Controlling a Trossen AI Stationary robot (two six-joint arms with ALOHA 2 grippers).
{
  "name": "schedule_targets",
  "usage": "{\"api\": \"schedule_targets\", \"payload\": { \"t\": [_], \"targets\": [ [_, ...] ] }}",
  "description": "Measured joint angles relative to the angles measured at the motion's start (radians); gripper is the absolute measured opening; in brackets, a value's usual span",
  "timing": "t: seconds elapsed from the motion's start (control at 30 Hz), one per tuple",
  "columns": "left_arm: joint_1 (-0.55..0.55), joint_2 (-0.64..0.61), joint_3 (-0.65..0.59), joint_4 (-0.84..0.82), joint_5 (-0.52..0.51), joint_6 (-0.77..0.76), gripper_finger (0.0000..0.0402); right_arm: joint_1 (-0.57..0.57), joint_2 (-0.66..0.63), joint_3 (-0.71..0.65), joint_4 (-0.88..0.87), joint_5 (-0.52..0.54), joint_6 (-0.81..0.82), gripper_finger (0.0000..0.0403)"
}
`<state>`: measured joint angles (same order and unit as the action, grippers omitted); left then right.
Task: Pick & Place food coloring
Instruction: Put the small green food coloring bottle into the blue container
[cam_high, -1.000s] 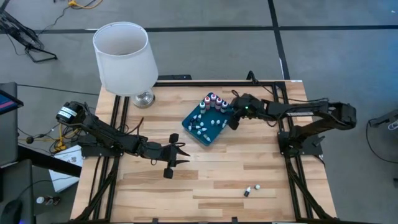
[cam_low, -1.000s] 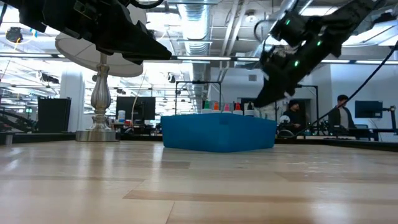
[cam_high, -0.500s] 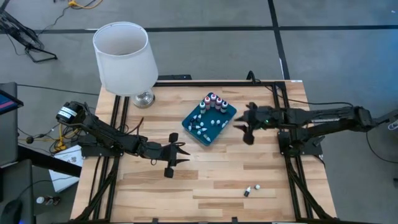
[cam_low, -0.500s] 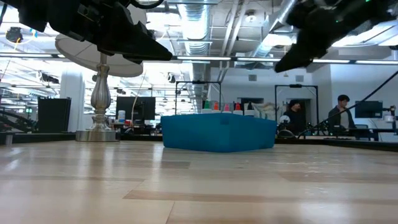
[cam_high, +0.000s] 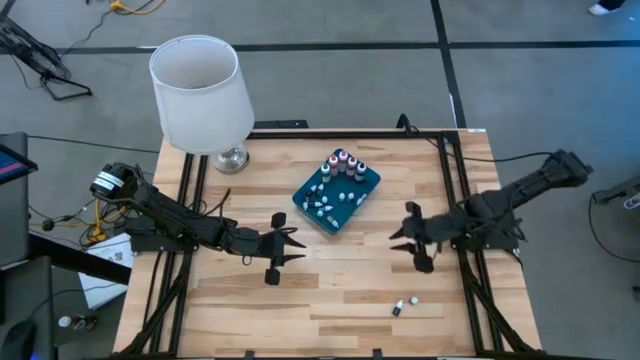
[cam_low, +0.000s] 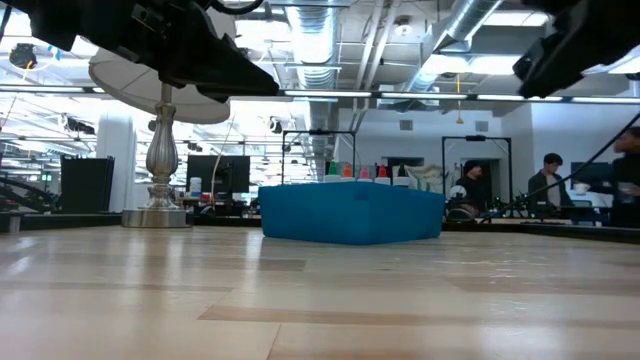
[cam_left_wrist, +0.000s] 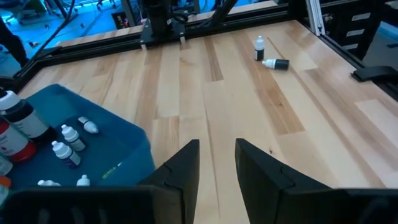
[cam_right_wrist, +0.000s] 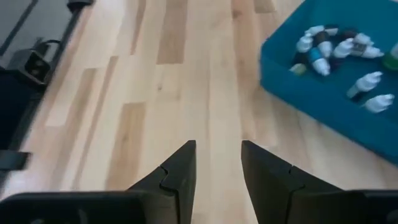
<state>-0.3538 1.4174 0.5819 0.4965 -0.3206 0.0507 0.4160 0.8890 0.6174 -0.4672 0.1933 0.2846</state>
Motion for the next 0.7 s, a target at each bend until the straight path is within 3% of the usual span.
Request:
{"api": "schedule_targets", "payload": {
  "t": [0.17,0.27,0.5,0.7],
  "targets": [
    [0.0,0.0,0.0,0.005,0.009,-0.04,0.0096,0.149,0.0,0.0,-0.048,0.133,0.125,0.0117],
    [0.0,0.015,0.0,0.039,0.063,-0.051,0.0096,0.236,0.0,0.0,-0.09,0.213,0.209,0.0117],
    [0.0,0.078,0.011,0.153,0.115,-0.044,0.0096,0.43,0.0,0.0,-0.144,0.334,0.415,0.0117],
    [0.0,0.231,0.174,0.137,0.2,0.067,0.0096,0.579,0.0,0.0,-0.267,0.445,0.636,0.0115]
  ]
}}
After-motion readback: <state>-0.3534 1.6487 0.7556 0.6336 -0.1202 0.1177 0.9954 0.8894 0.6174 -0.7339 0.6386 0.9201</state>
